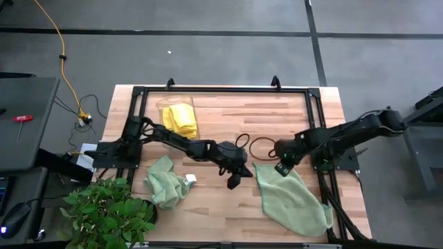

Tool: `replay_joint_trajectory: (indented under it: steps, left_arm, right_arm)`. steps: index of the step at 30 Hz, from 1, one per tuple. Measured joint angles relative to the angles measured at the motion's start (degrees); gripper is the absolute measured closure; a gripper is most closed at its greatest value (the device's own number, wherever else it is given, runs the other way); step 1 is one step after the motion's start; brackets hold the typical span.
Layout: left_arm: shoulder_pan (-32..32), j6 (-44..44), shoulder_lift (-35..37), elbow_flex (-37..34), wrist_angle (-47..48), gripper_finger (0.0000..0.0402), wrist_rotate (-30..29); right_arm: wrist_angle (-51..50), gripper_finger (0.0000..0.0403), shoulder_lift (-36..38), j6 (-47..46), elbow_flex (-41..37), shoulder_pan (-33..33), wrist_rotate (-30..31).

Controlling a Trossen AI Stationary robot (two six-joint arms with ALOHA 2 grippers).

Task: Fold microfiber towels
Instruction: Fold the right green towel

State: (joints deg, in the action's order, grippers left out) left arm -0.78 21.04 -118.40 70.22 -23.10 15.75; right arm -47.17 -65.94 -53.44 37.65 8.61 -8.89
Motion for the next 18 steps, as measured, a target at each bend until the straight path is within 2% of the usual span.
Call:
replay_joint_trajectory:
  steps: [4, 7, 12, 18]
  left_arm:
    - [-0.80, -2.51, 1.90, -0.02, 4.84, 0.0401, 8.04]
    - [-2.05, -4.04, 4.68, -0.02, 11.69, 0.0401, 13.06]
    - [-4.03, -10.39, 10.51, -0.02, 24.94, 0.0401, 15.25]
    - [-4.57, -14.80, 18.99, -0.02, 32.52, 0.0401, 15.23]
  right_arm:
    - [3.32, 0.0380, -4.59, -9.16, 0.00, 3.15, 1.37]
    - [7.30, 0.0390, -7.86, -14.28, 0.00, 4.99, 1.17]
    - [13.84, 0.0397, -13.55, -20.28, 0.00, 7.32, 0.86]
    - [19.97, 0.0401, -19.85, -20.03, 0.22, 4.98, 2.21]
